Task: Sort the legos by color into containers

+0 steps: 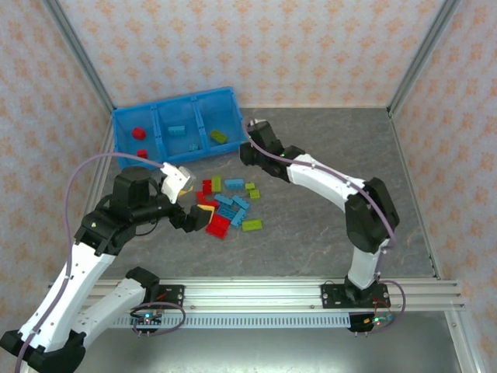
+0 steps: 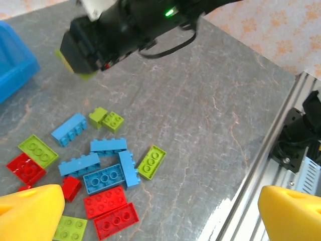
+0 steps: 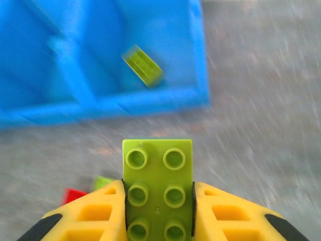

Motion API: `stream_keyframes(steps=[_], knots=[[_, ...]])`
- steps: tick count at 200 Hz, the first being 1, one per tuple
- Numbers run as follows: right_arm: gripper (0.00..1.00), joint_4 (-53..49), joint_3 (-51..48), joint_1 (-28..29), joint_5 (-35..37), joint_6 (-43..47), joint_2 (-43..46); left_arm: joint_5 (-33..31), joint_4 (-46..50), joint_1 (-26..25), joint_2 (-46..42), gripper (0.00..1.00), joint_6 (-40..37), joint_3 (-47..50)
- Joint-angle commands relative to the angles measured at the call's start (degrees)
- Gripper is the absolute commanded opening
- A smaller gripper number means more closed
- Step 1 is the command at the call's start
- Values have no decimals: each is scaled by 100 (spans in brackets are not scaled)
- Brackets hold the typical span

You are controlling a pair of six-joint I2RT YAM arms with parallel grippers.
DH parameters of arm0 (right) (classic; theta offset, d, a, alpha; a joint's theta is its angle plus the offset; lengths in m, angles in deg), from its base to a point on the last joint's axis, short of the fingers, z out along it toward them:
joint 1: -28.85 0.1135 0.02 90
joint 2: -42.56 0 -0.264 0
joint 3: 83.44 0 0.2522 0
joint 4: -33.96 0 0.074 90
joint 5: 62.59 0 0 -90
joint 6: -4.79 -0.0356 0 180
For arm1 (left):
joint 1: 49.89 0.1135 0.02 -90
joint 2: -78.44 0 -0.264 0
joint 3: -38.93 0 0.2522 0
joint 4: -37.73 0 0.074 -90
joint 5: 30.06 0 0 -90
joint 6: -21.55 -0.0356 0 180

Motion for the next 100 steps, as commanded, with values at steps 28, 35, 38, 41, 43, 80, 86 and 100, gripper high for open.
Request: stream_keyframes(steps=[28, 35, 38, 41, 43, 80, 86, 100], knots=[[28, 826, 1554, 41, 451, 1106, -1393, -2855, 44, 29, 47, 100, 428, 37], [28, 805, 1897, 40, 530, 1157, -1693, -2898, 45, 30, 46, 100, 421, 42], [27, 798, 2048, 35, 559, 1161, -1803, -2915, 45, 30, 46, 100, 420, 47], [27, 788, 2166, 28, 580, 1164, -1947, -2914, 45, 29, 46, 100, 414, 48], [27, 776, 2283, 17, 583, 1156, -2036, -2925, 50, 29, 48, 100, 422, 48], [30, 442, 4124, -109, 312, 1020, -3570, -3080, 39, 39, 2, 100, 427, 61], [32, 234, 4574, -107, 271, 1049, -3816, -3113, 37, 42, -11, 100, 426, 67], [40, -401, 5660, -118, 58, 1067, -4415, -3168, 37, 38, -14, 100, 418, 76]])
